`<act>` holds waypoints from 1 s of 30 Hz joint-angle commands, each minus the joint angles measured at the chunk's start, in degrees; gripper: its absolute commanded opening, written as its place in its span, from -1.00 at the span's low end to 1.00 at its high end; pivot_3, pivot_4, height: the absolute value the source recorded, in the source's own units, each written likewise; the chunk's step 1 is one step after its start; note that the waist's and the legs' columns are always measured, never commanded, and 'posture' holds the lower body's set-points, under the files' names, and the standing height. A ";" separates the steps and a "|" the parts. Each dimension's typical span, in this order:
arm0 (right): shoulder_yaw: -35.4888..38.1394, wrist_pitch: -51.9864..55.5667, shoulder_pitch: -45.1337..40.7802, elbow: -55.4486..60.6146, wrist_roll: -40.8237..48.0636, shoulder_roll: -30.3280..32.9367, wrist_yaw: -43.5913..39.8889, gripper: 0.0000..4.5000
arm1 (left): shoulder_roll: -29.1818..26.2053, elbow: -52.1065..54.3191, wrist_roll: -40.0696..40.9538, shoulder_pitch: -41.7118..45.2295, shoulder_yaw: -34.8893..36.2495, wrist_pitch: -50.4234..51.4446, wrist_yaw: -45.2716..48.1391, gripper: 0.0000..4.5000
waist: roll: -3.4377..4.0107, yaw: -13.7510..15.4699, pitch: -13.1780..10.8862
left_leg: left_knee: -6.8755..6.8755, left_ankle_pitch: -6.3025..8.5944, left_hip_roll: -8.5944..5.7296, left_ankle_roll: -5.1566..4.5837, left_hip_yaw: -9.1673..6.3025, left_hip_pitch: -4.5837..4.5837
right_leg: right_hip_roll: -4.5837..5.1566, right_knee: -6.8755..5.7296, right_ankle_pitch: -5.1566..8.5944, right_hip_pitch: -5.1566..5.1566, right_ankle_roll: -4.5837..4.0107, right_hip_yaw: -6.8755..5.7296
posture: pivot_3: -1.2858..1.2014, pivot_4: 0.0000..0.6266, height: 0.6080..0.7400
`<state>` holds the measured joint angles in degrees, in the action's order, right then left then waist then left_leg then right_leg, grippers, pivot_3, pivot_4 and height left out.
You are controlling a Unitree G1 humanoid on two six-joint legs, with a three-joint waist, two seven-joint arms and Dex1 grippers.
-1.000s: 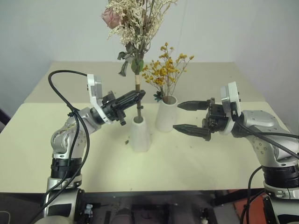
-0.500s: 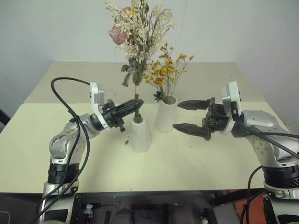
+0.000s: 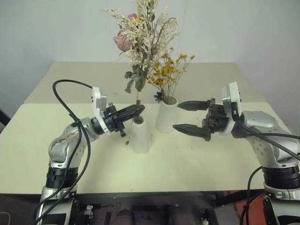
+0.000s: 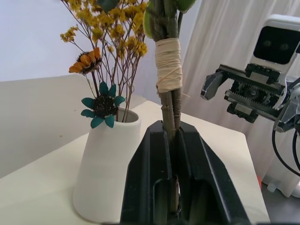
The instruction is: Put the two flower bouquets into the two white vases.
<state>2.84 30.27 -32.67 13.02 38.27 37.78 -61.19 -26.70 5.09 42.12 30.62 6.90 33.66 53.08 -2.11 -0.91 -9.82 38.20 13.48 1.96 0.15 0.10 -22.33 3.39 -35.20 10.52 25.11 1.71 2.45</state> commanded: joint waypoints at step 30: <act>0.30 -2.55 -2.08 -0.71 -1.08 -1.69 -1.56 1.00 | -8.87 14.94 9.96 -9.44 7.15 7.28 -2.18 0.99 | 0.00 -0.04 0.00 | 0.00 0.00 0.02 0.00 0.01 0.01 | 0.00 0.01 0.07 0.01 0.11 0.00 | 0.03 -0.52 1.00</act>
<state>2.67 29.21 -33.27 11.64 37.14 36.16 -62.44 -34.48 17.60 51.05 21.38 12.64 40.49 51.04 -2.11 -0.94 -9.82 38.19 13.48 1.98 0.15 0.11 -22.33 3.39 -35.20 10.59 25.12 1.82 2.45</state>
